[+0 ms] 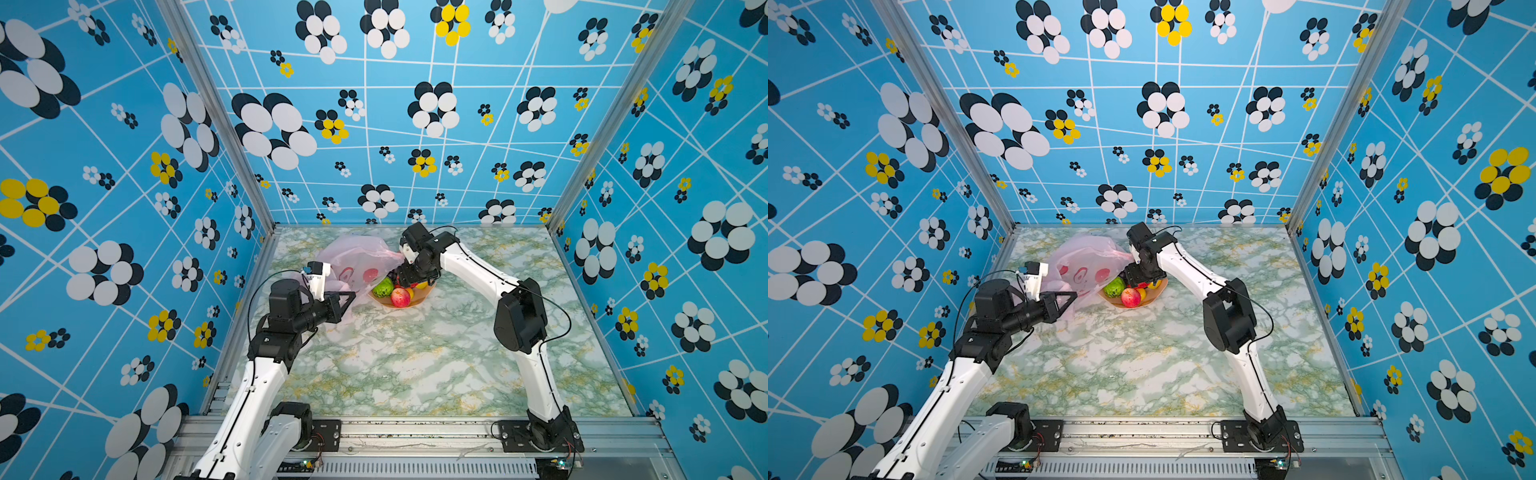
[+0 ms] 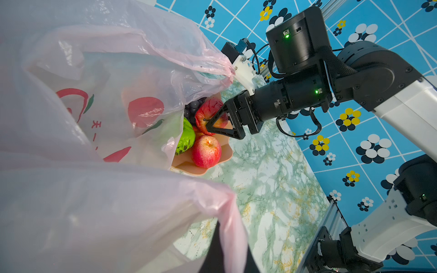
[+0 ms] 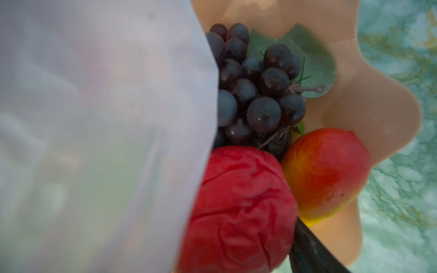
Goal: Place the fruits into the plastic bag
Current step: 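Lower the right gripper onto the red apple in the bowl and grasp it, then lift the red apple with the right gripper above the bowl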
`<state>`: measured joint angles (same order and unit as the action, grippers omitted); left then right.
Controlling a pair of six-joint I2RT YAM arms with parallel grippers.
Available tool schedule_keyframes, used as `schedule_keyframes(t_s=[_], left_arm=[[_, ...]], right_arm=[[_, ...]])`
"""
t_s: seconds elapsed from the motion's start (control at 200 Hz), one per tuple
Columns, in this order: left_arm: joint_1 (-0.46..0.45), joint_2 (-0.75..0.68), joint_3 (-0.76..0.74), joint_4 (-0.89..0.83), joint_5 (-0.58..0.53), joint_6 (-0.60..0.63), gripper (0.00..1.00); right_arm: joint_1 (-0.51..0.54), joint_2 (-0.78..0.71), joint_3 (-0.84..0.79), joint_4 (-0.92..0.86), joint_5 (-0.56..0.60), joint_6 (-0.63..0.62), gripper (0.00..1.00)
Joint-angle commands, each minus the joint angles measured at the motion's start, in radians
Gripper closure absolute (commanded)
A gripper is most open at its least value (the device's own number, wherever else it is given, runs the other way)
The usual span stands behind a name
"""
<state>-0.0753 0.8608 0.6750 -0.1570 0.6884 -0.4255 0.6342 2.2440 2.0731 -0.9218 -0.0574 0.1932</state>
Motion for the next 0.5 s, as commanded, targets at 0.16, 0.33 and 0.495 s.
schedule_keyframes(t_s=[0.16,0.33,0.495], left_arm=[[-0.007,-0.013,-0.002,0.0,0.006,0.014,1.0],[-0.007,-0.014,-0.003,0.001,0.008,0.012,1.0],[-0.007,-0.016,-0.003,0.0,0.008,0.013,1.0]], right_arm=[[-0.003,-0.03,-0.005,0.013,0.016,-0.006,0.49],[-0.004,-0.099,-0.045,0.04,0.031,-0.001,0.49],[-0.011,-0.162,-0.075,0.057,0.015,0.019,0.5]])
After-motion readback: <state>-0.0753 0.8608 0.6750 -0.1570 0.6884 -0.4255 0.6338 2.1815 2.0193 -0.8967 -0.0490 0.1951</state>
